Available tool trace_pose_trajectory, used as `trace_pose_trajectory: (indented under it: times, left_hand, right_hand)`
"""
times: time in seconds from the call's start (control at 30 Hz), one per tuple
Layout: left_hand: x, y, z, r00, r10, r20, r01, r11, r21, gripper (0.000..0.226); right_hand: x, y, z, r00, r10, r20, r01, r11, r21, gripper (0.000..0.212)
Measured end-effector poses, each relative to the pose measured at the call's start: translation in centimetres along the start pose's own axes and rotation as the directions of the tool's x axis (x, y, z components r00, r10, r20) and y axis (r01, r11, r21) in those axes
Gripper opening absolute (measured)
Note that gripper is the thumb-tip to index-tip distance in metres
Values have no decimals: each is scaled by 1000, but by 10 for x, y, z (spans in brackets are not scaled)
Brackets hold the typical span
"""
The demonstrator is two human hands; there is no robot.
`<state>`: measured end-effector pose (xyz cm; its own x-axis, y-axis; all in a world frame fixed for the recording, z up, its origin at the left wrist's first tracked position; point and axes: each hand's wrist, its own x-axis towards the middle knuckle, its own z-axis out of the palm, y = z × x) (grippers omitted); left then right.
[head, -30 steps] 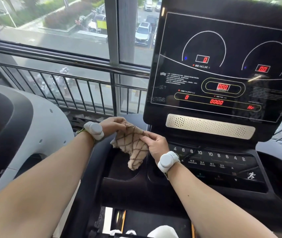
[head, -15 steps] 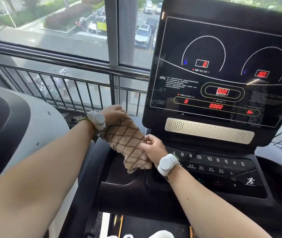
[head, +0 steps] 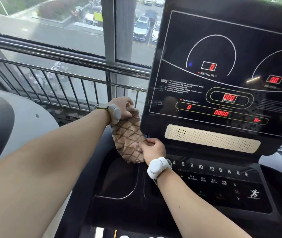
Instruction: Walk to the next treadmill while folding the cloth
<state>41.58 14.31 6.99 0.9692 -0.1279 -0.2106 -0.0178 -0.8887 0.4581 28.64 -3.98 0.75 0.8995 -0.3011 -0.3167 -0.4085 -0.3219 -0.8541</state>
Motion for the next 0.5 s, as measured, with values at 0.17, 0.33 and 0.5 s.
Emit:
trace_pose_trajectory:
  times: [0.17,0.33,0.5]
  left_hand:
    - [-4,-4,14,980,19,-199,-8,998,57,54]
    - [-6,-8,30,987,60,147,-69,996,56,39]
    - [7,-10,59,941,147,304,-181,980,85,54]
  right_hand:
    - [-18,-4,6,895,-358,-267,322,932,-169,8]
    - [-26,-1,18,1000,3,-2,-3,999,43,11]
    - [-11,0,37,891,361,276,-426,874,234,18]
